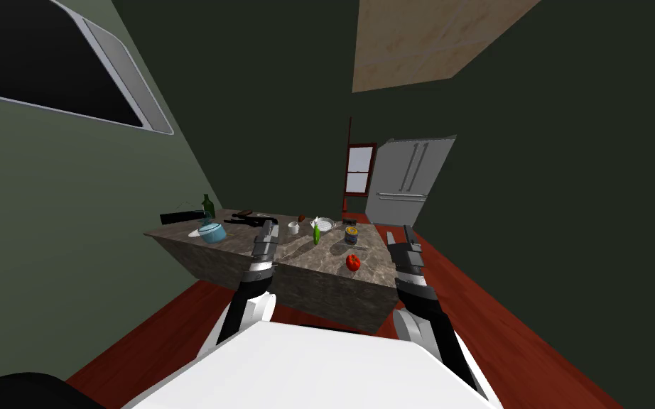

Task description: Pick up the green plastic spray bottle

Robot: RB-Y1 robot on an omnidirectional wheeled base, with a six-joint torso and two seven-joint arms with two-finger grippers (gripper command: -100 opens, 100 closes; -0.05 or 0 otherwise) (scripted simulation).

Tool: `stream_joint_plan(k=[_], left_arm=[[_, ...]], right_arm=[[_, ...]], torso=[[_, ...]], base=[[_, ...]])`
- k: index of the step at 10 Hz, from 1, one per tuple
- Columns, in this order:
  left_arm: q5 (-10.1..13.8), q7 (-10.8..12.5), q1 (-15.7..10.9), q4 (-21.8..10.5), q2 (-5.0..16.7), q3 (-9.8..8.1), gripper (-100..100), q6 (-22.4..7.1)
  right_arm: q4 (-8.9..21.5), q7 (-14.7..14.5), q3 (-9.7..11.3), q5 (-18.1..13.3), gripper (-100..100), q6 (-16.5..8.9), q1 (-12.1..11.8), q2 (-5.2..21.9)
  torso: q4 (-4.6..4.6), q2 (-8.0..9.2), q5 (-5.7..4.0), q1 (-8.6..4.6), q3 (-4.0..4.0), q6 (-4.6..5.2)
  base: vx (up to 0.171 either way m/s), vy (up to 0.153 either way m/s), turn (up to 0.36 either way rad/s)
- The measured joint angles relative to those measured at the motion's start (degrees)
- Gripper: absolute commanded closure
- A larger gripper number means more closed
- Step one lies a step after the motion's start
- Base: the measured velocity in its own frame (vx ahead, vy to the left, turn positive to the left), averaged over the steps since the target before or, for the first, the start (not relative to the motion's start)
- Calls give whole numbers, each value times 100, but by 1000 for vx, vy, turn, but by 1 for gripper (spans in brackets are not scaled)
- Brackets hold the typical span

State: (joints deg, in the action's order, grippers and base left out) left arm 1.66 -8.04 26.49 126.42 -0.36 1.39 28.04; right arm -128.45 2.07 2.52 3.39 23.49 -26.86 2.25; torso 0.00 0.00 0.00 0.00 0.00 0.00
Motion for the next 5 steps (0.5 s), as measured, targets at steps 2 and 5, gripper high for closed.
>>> stream_joint_plan(k=[2,5], left_arm=[[-35,-17,8,-21,214,-8,-100,-68],[-134,-65,-17,-182,584,-51,-100,-231]], right_arm=[[0,0,0,0,0,0,0,0],[0,0,1,0,0,0,0,0]], torso=[[0,1,-1,-5,1,1],[0,2,-3,-13,1,1]], base=[[-5,-20,-69],[-6,-39,-95]])
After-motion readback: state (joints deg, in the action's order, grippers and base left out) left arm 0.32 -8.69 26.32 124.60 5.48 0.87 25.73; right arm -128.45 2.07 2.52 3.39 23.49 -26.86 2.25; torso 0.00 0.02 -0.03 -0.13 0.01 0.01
